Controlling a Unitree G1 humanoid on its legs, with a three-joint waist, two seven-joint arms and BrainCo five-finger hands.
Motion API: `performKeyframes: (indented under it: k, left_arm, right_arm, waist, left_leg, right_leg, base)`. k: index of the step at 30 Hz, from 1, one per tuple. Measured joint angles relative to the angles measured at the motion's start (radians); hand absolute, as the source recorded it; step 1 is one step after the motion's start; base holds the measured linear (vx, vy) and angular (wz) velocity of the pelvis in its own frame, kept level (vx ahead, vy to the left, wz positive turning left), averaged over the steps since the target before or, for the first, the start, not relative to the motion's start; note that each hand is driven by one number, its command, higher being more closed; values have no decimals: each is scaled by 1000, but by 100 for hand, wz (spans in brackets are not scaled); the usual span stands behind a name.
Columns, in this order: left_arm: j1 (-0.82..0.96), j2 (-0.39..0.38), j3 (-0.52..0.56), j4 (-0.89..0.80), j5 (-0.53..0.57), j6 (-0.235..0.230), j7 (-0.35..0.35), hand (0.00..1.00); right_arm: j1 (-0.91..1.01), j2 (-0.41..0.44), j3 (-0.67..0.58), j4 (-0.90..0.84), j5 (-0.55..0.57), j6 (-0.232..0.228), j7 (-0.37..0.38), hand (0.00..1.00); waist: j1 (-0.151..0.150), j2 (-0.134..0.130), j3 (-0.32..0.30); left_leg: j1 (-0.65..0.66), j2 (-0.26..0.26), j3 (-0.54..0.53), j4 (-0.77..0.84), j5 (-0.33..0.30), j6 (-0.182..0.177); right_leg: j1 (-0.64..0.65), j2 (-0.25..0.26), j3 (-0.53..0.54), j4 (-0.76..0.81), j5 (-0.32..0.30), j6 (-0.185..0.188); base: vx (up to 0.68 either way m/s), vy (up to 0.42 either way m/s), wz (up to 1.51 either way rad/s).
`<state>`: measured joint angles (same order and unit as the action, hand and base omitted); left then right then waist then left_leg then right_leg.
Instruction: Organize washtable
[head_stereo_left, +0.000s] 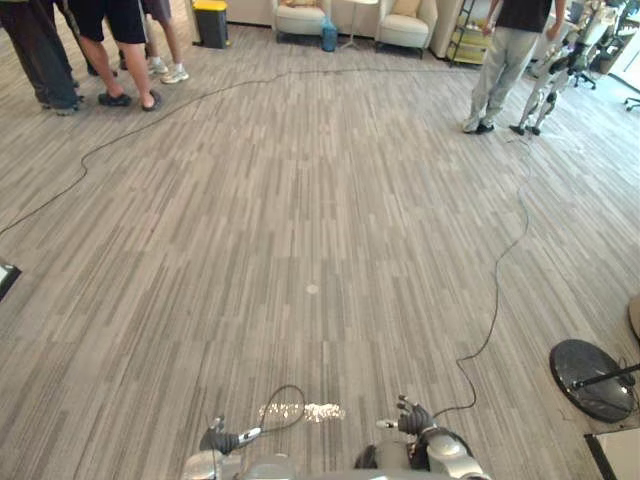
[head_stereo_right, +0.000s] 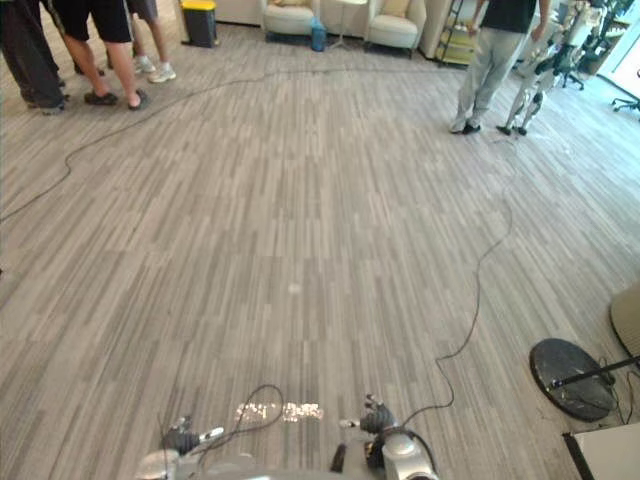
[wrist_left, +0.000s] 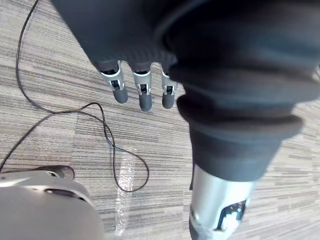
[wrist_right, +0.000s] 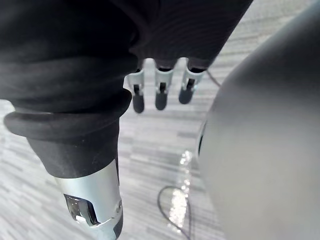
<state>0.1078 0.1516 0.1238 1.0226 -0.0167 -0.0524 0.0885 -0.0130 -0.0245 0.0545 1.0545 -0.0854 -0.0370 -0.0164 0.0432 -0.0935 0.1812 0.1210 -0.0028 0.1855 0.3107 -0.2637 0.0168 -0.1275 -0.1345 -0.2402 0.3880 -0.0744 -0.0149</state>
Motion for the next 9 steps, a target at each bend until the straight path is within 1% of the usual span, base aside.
performKeyframes:
  k: [1, 2, 4, 5, 7, 9]
  left_arm:
    - [9, -19, -2, 10, 12, 4, -1, 0]
    - [22, -33, -3, 9, 13, 3, 0, 0]
    - [25, -46, -5, 10, 13, 3, 0, 0]
    - [26, -48, -7, 10, 13, 3, 0, 0]
    - [28, -47, -7, 10, 13, 3, -1, 0]
    - [29, -47, -7, 13, 14, 3, 0, 0]
  right_arm:
    - [0, -7, -5, -1, -1, 2, -1, 0]
    - [6, -25, -6, 0, 0, 1, -3, 0]
    - [8, -31, -6, 2, 0, 2, -3, 0]
    - [11, -35, -6, 3, 0, 2, -3, 0]
    - [10, -38, -7, 21, 0, 2, -4, 0]
    - [12, -45, -16, 29, 5, 4, -6, 0]
  waist:
    - [1, 28, -12]
    - [-5, 52, -24]
    - [-4, 78, -33]
    - [-5, 82, -36]
    - [-2, 81, -37]
    - [-4, 82, -39]
  left_leg:
    - [8, 23, -8, 18, -18, -12]
    - [11, 41, -17, 17, -23, -20]
    - [17, 64, -30, 1, -30, -31]
    - [19, 74, -45, -15, -31, -32]
    - [37, 84, -49, -39, -28, -36]
    - [57, 89, -49, -56, -24, -42]
  right_leg:
    - [22, 18, -4, -8, -9, 2]
    - [50, 35, -10, -57, -9, 3]
    - [75, 67, -22, -118, -1, 3]
    - [88, 83, -33, -146, 4, -3]
    - [109, 102, -39, -175, 7, -6]
    - [135, 111, -41, -199, 8, -6]
  base:
    - [267, -54, -4]
    - [255, -43, -7]
    - [218, -61, 4]
    - [187, -75, 10]
    - [123, -56, 7]
    - [67, -29, 0]
